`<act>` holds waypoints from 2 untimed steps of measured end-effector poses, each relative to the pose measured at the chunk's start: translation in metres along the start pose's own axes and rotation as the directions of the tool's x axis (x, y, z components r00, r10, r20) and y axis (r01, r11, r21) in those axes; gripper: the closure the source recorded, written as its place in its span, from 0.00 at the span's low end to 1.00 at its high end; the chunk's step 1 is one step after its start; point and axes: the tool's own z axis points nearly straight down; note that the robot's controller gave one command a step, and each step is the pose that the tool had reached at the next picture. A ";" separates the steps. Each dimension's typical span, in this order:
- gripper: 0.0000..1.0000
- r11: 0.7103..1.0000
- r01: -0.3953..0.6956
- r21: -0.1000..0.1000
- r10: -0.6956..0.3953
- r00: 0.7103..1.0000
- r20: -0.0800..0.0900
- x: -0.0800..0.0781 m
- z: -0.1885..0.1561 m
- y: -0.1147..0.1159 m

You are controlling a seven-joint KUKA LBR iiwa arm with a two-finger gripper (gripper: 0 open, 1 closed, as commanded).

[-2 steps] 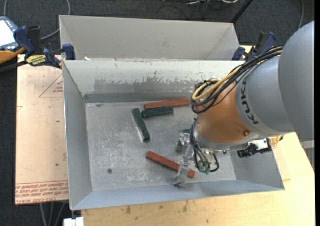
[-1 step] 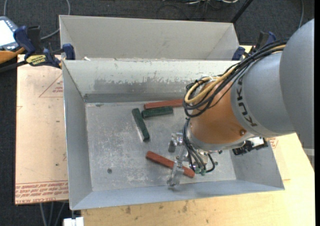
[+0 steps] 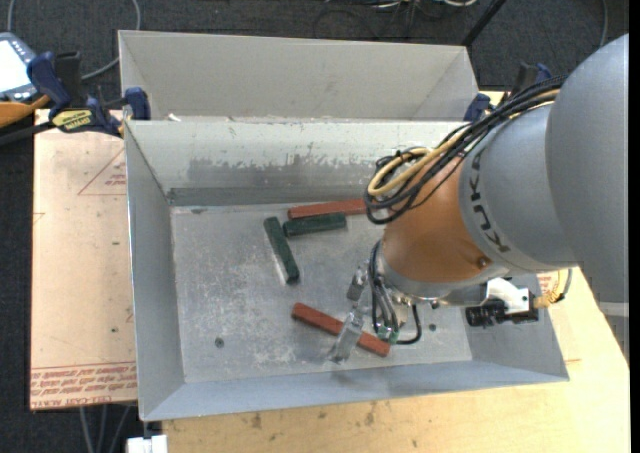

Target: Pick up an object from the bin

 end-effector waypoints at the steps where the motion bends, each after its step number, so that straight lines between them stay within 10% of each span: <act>1: 0.00 0.997 -0.071 0.001 0.071 0.997 -0.004 0.015 0.031 0.018; 2: 0.00 0.998 -0.070 0.001 0.070 0.998 -0.001 0.015 0.032 0.018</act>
Offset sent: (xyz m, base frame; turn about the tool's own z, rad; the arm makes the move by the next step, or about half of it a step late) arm -0.0045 0.0218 -0.0295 0.0743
